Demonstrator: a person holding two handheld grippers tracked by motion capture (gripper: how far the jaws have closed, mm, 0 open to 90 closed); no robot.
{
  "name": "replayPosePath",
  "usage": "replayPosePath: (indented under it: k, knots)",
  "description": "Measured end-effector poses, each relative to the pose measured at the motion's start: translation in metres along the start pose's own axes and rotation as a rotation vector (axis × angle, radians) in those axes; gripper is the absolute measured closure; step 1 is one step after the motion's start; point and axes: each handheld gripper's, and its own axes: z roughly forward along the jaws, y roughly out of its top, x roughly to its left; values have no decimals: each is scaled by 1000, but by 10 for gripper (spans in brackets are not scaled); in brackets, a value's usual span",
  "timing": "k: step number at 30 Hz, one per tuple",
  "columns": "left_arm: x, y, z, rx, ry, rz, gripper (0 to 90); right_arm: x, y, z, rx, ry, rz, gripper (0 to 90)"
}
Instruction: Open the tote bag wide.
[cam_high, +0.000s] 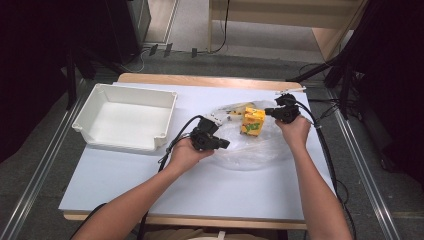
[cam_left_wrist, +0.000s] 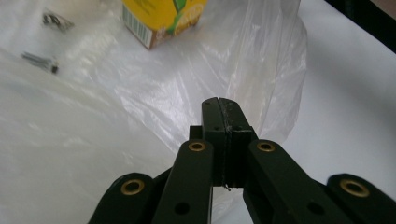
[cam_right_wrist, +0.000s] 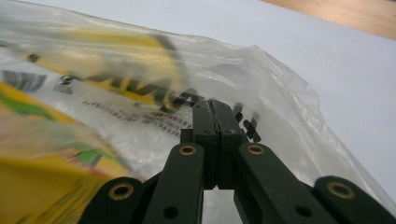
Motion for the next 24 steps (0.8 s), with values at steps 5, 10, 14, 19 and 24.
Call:
replayPosePath:
  k: [5, 10, 14, 19, 24]
  knots:
    - [4, 17, -11, -21, 13, 5, 900, 7, -2, -18, -14, 16, -25, 900]
    - [13, 33, -12, -30, 22, -3, 900, 16, -10, -33, -19, 50, -11, 900]
    - [24, 45, -6, -29, 30, -16, 900, 22, -20, -39, -14, 60, -17, 900]
    - [33, 54, -1, -43, 30, -12, 900, 27, -28, -47, -10, 70, -35, 900]
    - [44, 64, 7, -46, 24, -13, 900, 30, -38, -53, -20, 86, -23, 900]
